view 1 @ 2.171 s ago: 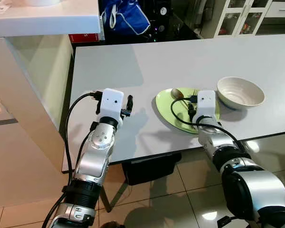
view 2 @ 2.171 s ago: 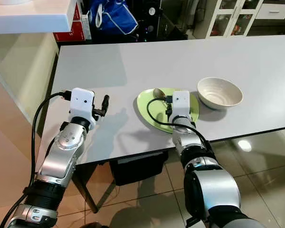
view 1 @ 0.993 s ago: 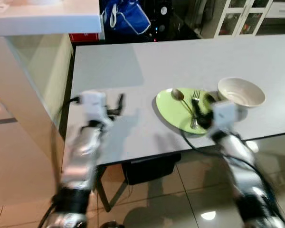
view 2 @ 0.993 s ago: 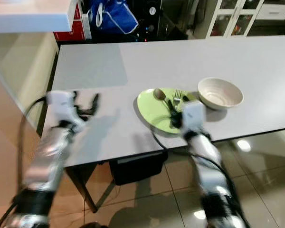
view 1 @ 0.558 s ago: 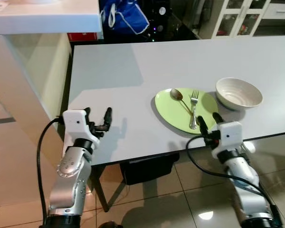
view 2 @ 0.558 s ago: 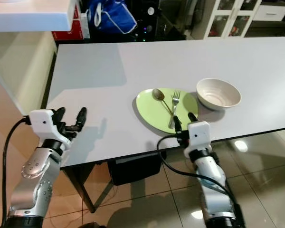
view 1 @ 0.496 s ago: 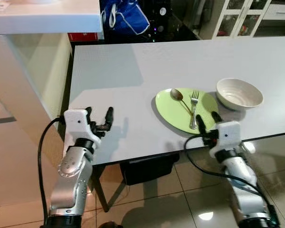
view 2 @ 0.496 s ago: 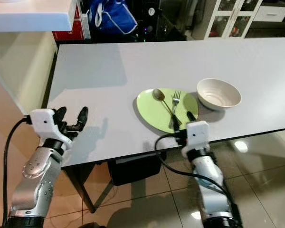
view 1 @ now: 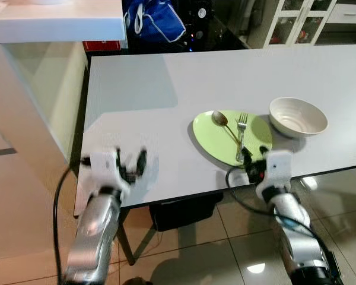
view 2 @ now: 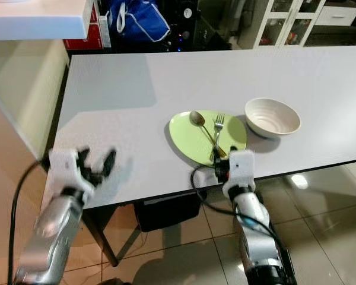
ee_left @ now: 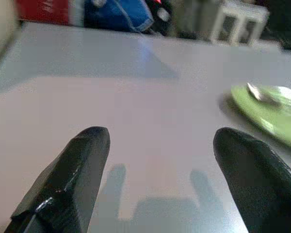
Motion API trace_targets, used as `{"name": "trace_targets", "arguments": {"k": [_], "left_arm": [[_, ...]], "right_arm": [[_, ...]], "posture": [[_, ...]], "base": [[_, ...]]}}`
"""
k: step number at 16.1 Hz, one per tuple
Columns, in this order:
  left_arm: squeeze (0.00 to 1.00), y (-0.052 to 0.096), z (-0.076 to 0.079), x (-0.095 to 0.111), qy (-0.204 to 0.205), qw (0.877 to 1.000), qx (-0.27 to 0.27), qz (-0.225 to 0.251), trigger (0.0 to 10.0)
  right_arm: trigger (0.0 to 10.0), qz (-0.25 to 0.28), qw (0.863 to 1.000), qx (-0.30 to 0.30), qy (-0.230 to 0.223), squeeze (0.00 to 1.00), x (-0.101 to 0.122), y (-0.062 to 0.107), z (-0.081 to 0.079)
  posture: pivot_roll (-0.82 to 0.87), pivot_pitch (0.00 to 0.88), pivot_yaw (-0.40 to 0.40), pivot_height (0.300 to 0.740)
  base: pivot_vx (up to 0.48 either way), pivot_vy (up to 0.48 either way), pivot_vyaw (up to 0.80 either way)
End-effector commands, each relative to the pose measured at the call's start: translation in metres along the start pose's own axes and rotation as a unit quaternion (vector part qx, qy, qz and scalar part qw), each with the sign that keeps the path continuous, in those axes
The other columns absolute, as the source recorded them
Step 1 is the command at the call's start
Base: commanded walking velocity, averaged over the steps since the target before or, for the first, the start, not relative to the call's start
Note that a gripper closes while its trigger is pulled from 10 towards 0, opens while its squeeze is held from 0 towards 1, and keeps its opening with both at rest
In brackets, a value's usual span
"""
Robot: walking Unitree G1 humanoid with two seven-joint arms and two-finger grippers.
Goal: Setting the table
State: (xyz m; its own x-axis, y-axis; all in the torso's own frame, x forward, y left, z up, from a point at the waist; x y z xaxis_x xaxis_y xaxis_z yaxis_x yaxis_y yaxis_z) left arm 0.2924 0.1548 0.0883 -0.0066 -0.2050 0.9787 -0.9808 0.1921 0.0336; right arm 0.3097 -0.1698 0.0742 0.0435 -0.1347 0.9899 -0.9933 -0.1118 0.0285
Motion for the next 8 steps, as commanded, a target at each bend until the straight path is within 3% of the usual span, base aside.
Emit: {"name": "trace_targets", "arguments": {"k": [1,3,8], "left_arm": [[0.00,0.001,-0.004,-0.001,-0.027,1.000,-0.011,0.010,10.0],[0.00,0.000,-0.019,-0.003,-0.020,1.000,-0.001,0.000,10.0],[0.00,-0.002,-0.005,0.002,-0.017,0.999,-0.023,0.017,10.0]], "right_arm": [[10.0,-0.003,1.000,0.013,0.016,0.00,0.000,0.001,0.005],[10.0,-0.008,0.999,0.031,0.015,0.00,0.008,-0.003,0.013],[10.0,0.008,0.999,0.040,0.028,0.00,0.015,-0.011,0.012]], "posture": [[0.03,0.000,-0.041,0.740],[0.04,0.000,-0.042,0.740],[0.03,0.000,-0.047,0.740]], "base": [[0.000,0.000,0.00],[0.000,0.000,0.00],[0.000,0.000,0.00]]}}
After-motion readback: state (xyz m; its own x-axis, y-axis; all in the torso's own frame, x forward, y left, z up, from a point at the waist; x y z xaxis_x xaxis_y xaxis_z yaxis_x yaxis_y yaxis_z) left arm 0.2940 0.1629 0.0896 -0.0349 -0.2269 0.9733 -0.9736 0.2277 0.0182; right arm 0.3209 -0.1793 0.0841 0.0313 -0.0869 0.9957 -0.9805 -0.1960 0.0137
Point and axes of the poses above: a point about 5 cm out from each wrist's last joint towards the gripper, its own y axis pointing back from the gripper into the wrist, its own x axis along the axis of the wrist's last joint, z = x × y, the point moved 3 cm from there along -y, pointing out of the wrist towards the gripper, and after that the axes turned 15 degrees about -y, right-handed, at the moved point
